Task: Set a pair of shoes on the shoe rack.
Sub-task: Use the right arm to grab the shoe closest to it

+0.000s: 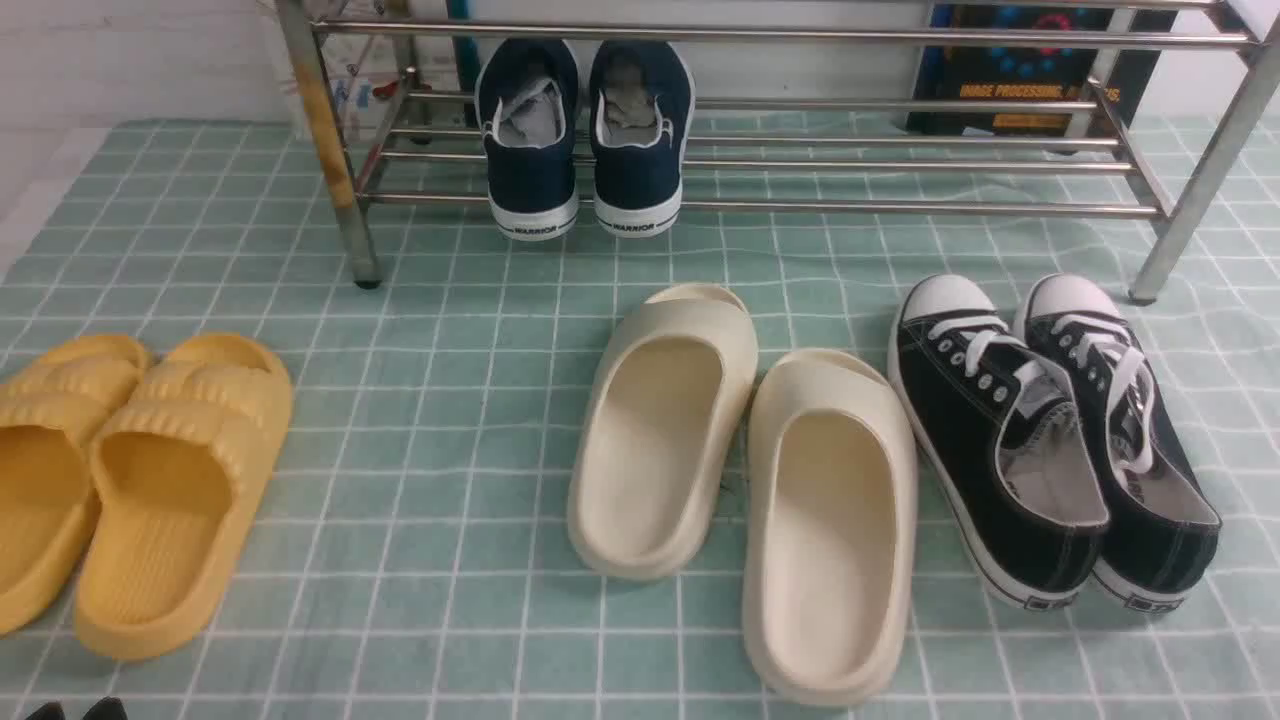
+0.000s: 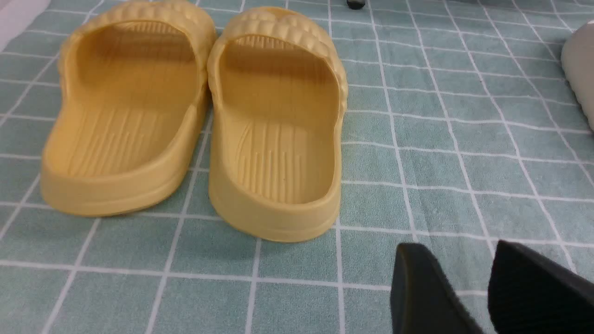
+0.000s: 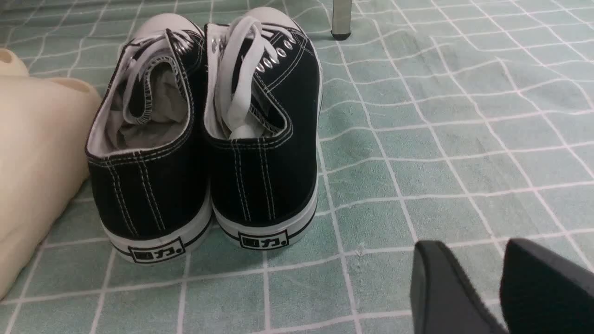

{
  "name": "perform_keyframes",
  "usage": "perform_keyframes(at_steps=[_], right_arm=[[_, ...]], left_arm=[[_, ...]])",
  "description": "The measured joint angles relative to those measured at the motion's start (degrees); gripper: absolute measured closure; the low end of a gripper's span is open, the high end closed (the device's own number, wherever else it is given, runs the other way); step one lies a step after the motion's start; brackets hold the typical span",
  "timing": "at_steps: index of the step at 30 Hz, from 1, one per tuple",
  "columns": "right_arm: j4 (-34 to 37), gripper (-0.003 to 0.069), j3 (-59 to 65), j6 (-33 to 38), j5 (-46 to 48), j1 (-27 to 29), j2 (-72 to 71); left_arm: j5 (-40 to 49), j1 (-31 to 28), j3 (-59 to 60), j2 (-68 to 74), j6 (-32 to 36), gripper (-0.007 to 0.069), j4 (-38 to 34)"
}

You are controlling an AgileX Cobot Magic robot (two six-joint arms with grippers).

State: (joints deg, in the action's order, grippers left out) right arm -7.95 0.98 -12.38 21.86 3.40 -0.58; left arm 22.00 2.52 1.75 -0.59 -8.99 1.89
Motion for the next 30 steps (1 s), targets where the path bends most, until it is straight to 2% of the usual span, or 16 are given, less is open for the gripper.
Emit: perform_keyframes(at_steps=[17,25,30], right_arm=[[1.52,0.0419,0.00,-0.30,0.00,0.00,0.00],[12.83,0.0419,0.00,-3.92,0.00,0.00,0.00],[17.40,0.0419,0.00,-4.92,0.00,0.00,0.00]], left_arm=[[0.00,0.00,0.00,0.00,0.00,0.0386,0.00],[0.00,0.00,0.00,0.00,0.00,0.0386,0.00],[0.00,0.00,0.00,0.00,0.00,0.0386,0.00]])
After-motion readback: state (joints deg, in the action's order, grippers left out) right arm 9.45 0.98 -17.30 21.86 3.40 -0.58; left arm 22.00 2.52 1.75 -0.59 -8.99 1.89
